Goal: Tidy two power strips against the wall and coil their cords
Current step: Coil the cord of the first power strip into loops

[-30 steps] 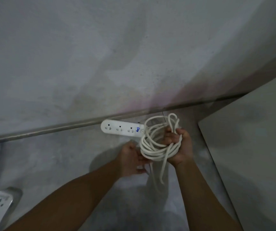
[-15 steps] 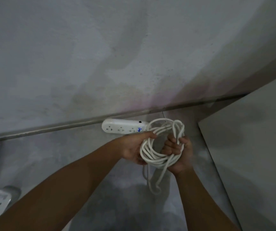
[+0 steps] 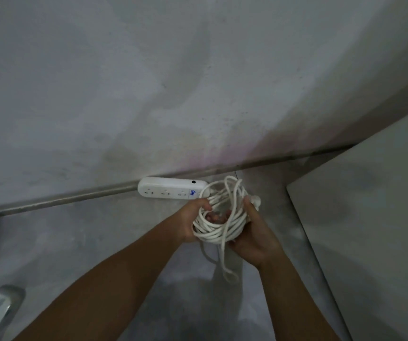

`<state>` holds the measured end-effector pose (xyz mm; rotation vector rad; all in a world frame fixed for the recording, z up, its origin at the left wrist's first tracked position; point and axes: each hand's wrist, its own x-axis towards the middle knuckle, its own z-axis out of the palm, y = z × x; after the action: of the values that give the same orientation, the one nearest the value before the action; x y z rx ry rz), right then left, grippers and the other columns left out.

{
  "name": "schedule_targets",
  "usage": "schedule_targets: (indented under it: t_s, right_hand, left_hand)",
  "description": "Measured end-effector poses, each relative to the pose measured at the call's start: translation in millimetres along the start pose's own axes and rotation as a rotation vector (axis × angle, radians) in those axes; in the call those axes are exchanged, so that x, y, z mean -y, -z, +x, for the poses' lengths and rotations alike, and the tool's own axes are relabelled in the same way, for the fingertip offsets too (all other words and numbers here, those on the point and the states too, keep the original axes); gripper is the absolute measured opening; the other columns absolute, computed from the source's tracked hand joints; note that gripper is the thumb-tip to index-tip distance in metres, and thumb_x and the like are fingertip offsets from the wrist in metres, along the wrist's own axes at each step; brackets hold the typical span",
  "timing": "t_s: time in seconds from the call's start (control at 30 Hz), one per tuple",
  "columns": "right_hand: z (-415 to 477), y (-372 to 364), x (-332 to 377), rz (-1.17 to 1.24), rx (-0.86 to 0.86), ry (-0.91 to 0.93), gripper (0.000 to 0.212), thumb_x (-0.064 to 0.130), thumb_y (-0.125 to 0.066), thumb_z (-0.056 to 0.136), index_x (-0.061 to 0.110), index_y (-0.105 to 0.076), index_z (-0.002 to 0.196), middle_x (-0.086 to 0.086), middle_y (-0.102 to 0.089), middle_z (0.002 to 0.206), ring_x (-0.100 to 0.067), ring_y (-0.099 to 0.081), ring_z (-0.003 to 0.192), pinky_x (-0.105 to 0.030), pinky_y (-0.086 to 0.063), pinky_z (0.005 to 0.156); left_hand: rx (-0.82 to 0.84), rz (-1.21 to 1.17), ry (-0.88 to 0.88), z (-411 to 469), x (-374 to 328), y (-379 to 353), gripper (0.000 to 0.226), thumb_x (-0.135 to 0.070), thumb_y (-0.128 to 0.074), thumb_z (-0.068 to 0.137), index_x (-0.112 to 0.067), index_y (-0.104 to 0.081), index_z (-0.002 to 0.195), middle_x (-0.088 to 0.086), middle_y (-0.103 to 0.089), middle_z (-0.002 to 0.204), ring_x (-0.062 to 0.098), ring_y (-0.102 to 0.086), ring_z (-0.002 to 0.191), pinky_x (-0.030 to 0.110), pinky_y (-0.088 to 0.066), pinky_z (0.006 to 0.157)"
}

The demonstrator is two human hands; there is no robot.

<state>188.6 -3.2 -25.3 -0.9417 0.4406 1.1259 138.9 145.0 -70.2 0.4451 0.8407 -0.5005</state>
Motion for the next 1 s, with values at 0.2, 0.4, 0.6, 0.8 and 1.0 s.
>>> schedule_targets:
  t_s: [0.2, 0.4, 0.6, 0.8, 1.0]
  right_hand:
    - [-8, 38, -25, -0.519, -0.593, -0.125, 0.058, 0.057, -0.052, 0.089, 0.003, -0.068, 0.099, -0.011, -0.065, 0.083, -0.022, -0.06, 0.066, -0.027, -0.046, 0.057]
    - [-8, 39, -44, -0.268, -0.392, -0.417, 0.017, 0.0, -0.05, 0.094, -0.005, -0.06, 0.106, -0.028, -0.066, 0.089, -0.039, -0.066, 0.078, -0.047, -0.06, 0.055]
    - [22, 19, -9, 0.091, -0.475, 0.018, 0.023, 0.006, -0.042, 0.099, -0.008, -0.06, 0.101, -0.021, -0.063, 0.089, -0.03, -0.061, 0.078, -0.034, -0.058, 0.053]
    - [30, 14, 5, -0.339, -0.444, -0.085, 0.079, 0.077, -0.04, 0.081, 0.008, -0.07, 0.103, -0.013, -0.074, 0.091, -0.026, -0.07, 0.078, -0.031, -0.058, 0.064]
    - [59, -3, 19, -0.858, -0.692, 0.238, 0.05, 0.044, -0.052, 0.092, -0.001, -0.064, 0.11, -0.022, -0.066, 0.109, -0.036, -0.062, 0.105, -0.04, -0.048, 0.087]
  left_hand:
    - [-0.151, -0.004, 0.001, 6, -9, 1, 0.035, -0.011, -0.046, 0.08, -0.007, -0.05, 0.046, 0.002, -0.051, 0.036, 0.014, -0.051, 0.03, 0.015, -0.048, 0.041]
    - [-0.146, 0.024, -0.022, 1, -10, 8, 0.03, -0.011, -0.047, 0.078, -0.009, -0.05, 0.049, 0.0, -0.051, 0.036, 0.013, -0.05, 0.031, 0.015, -0.047, 0.042]
    - [-0.241, 0.192, -0.08, 2, -8, 24, 0.033, -0.008, -0.042, 0.079, -0.007, -0.049, 0.046, 0.002, -0.048, 0.033, 0.011, -0.046, 0.028, 0.013, -0.039, 0.039]
    - [-0.328, 0.339, -0.085, 4, -3, 26, 0.046, -0.01, -0.042, 0.081, -0.01, -0.043, 0.035, 0.001, -0.04, 0.028, 0.012, -0.036, 0.022, 0.008, -0.032, 0.034]
    - [-0.345, 0.322, -0.098, 4, -9, 25, 0.039, -0.009, -0.043, 0.083, -0.01, -0.041, 0.044, 0.0, -0.041, 0.028, 0.009, -0.035, 0.021, 0.008, -0.028, 0.03]
